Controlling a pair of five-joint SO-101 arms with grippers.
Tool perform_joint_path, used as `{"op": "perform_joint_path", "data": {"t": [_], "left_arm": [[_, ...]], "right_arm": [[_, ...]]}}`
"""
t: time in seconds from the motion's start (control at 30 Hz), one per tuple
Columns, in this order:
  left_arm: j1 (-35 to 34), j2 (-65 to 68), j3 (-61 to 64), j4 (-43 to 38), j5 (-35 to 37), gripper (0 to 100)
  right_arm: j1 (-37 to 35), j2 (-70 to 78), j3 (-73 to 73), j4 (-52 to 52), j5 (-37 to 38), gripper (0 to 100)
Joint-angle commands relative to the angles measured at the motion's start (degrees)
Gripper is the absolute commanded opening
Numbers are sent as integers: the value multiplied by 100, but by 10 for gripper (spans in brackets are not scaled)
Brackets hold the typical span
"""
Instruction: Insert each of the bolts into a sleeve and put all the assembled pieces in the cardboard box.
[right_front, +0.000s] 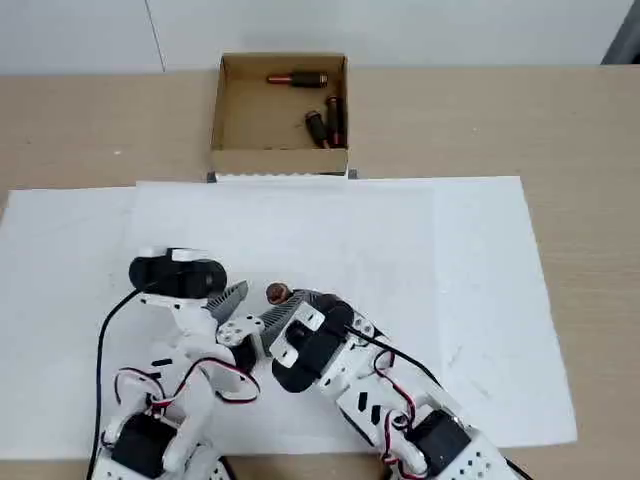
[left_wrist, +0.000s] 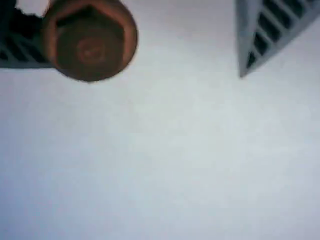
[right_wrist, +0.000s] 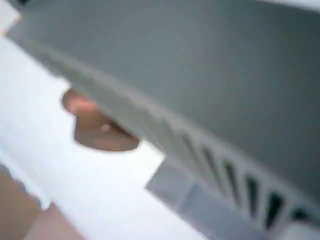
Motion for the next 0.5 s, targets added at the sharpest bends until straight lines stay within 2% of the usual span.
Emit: {"op": "perform_joint_path", "data": {"t": [0.0,0.33,0.4,0.47], "left_arm": [[9,-26,-435,-9,-18,304],[-35,-26,-1051,264,-26,299],[-70,-26,-1051,343,-35,262],[-273,-26,-1051,316,-35,180]], "right_arm": [[-40,-66,-35,-198,53,2],[-40,-66,79,-233,53,2],[-40,-66,70,-233,53,2],[-31,-66,62,-233,53,2]]}}
